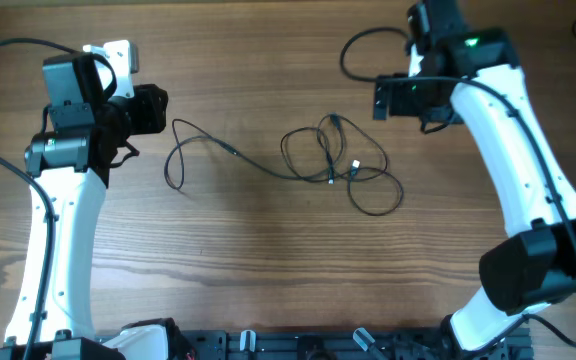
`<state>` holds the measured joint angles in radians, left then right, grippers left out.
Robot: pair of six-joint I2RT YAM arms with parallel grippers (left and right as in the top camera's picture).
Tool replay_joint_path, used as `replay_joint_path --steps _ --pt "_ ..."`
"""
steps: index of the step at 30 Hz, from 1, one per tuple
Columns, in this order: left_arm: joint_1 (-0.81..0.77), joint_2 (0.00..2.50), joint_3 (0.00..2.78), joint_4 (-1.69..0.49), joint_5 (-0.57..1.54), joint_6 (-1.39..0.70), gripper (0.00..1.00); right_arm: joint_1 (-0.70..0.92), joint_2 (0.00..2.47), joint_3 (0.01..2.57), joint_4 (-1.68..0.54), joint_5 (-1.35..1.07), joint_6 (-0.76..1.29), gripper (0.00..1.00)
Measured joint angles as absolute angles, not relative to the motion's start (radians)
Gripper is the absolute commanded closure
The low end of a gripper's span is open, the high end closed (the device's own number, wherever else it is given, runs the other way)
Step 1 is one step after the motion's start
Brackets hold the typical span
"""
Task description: Untangle cables
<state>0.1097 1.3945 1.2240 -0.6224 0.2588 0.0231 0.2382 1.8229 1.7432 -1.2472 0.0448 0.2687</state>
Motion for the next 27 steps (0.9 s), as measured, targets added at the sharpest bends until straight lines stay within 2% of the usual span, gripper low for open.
replay_joint_path --steps 7,17,27 --pt "0.110 1.394 1.224 -0.622 0.258 0.023 0.58 0.313 1.823 1.528 -1.048 0.076 0.262 0.00" --pt "0.110 1.394 1.224 -0.629 0.258 0.023 0.57 0.316 1.819 1.216 -0.710 0.133 0.229 0.00" --pt "0.110 1.394 1.224 -0.629 0.258 0.023 0.57 0.316 1.819 1.105 -0.580 0.115 0.196 0.00"
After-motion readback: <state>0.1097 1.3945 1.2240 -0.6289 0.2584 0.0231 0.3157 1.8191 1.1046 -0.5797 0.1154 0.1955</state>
